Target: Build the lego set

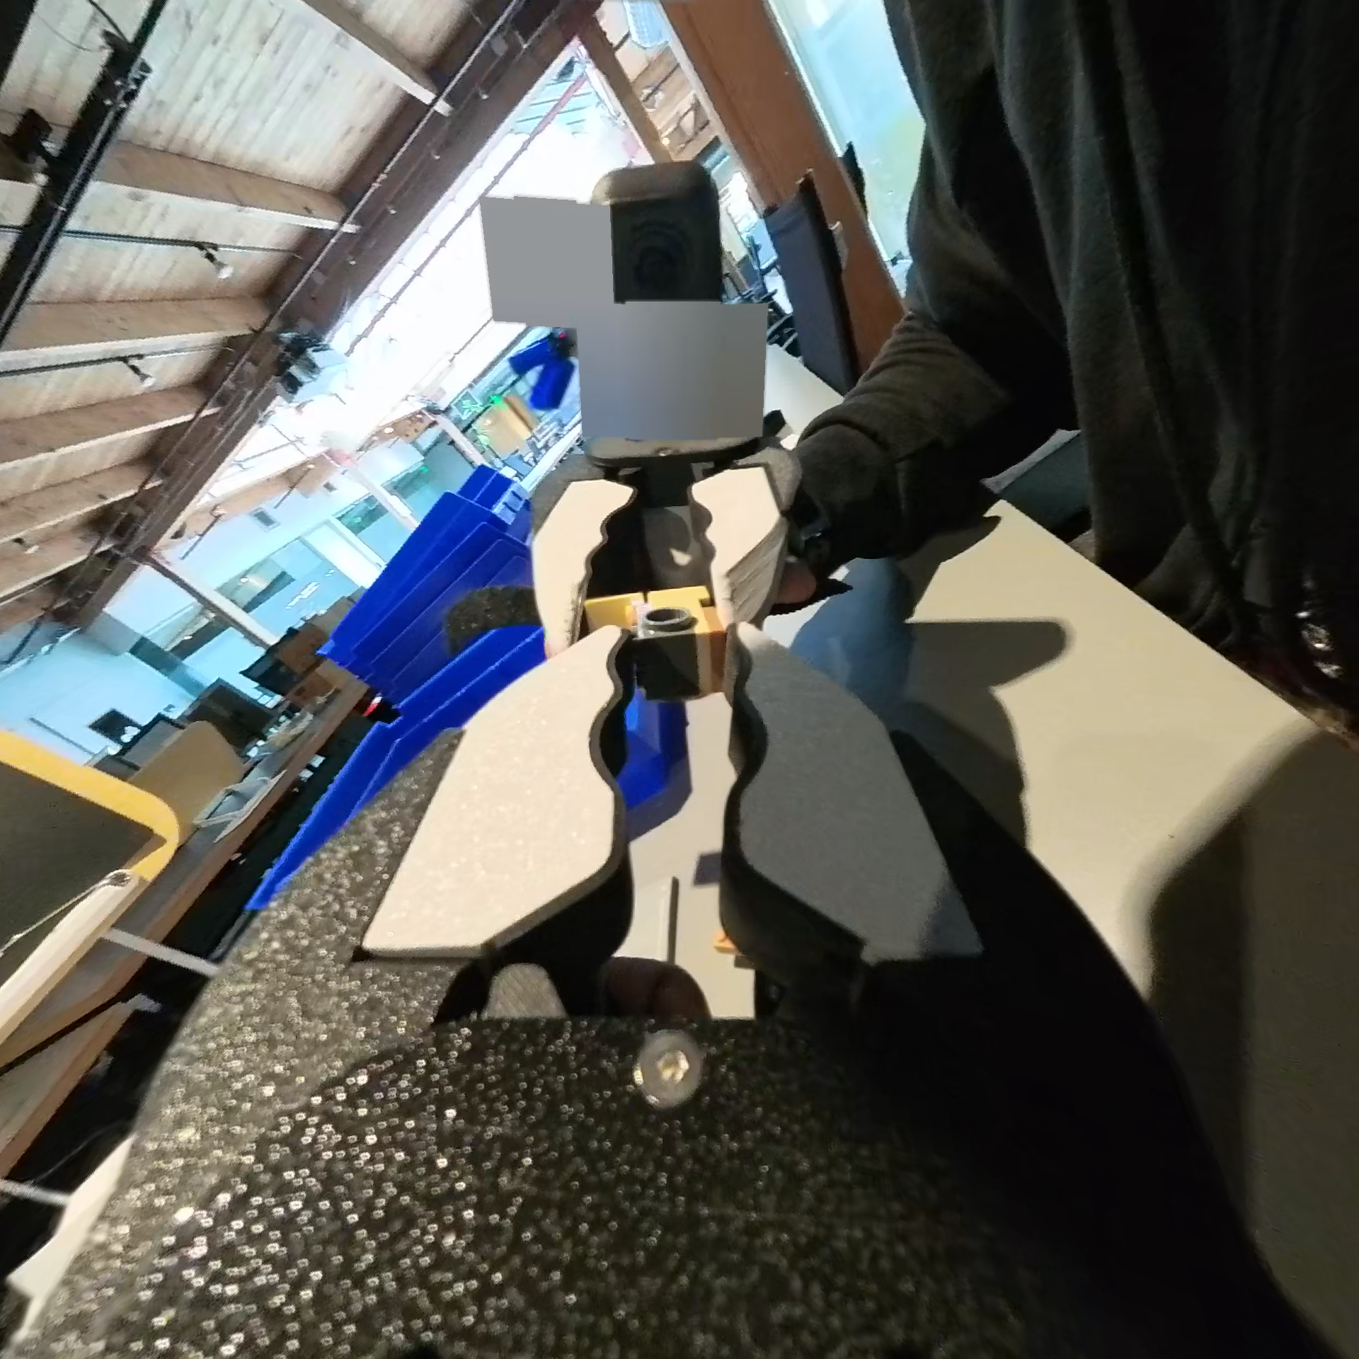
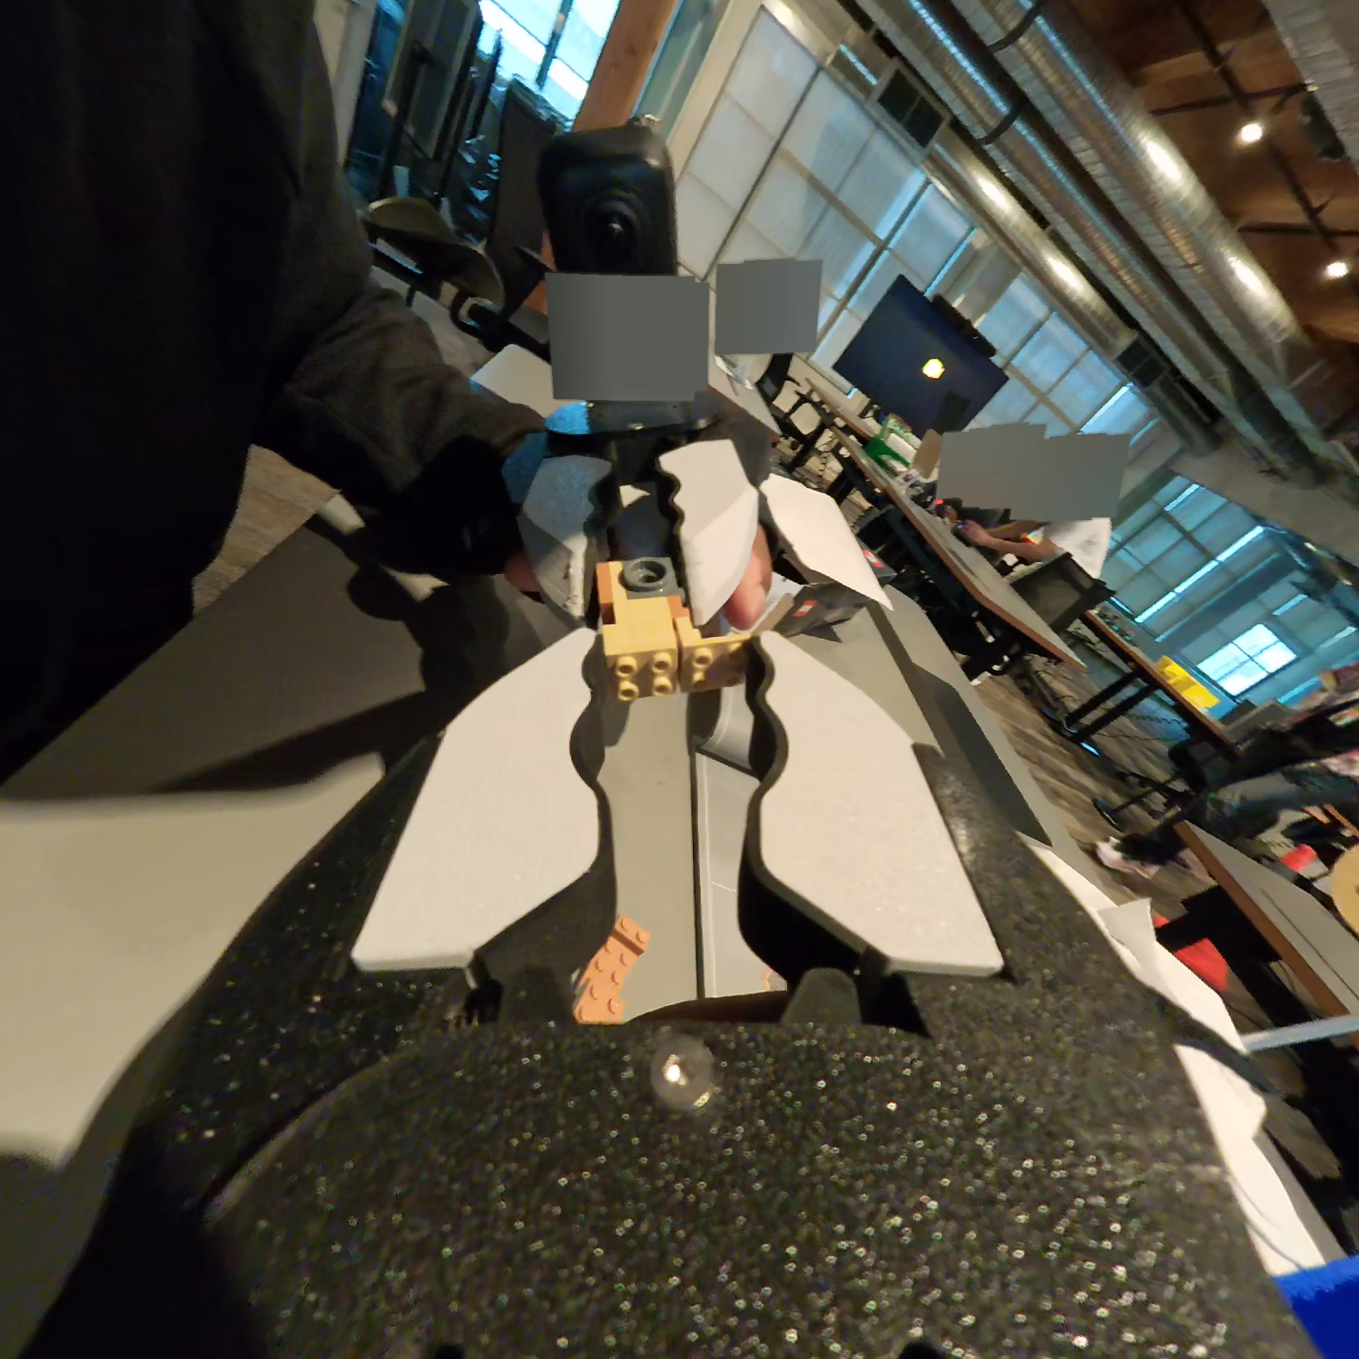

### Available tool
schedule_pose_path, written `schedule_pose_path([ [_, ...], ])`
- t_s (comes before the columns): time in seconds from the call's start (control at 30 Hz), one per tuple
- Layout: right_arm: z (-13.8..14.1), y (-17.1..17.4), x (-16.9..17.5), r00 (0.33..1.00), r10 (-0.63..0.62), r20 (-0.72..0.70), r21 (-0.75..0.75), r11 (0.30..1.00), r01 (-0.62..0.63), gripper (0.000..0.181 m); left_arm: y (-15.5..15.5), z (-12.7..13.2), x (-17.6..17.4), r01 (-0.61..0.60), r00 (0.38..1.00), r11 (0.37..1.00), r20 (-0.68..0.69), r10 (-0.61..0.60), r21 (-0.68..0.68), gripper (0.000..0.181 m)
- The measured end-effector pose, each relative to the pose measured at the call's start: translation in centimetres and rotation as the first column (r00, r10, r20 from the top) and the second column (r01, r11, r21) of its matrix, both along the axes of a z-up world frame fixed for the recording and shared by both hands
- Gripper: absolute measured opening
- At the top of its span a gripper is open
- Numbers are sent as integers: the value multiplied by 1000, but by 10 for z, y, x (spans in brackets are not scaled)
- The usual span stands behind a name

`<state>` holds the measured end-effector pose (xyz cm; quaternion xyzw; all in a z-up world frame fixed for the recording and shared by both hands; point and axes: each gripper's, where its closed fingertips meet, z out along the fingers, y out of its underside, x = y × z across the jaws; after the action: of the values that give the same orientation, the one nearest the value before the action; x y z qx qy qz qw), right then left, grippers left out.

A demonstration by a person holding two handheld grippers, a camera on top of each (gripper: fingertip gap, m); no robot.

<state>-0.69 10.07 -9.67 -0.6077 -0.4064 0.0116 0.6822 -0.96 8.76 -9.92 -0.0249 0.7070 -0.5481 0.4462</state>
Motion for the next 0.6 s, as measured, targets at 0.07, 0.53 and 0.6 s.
schedule_pose_path([
  [0.07,-1,-1,0,1000,6,12,-8,1000,-6,35,-2,-1,-1,8,1000,1000,-8,-8,4,23],
  [0.53,-1,-3,0,999,7,35,-24,1000,-6,34,-3,-1,0,3,1000,1000,2,-3,3,23],
  [0.6,-1,-3,0,999,13,34,-28,1000,-12,34,-4,0,-1,8,1000,1000,3,-8,2,23],
])
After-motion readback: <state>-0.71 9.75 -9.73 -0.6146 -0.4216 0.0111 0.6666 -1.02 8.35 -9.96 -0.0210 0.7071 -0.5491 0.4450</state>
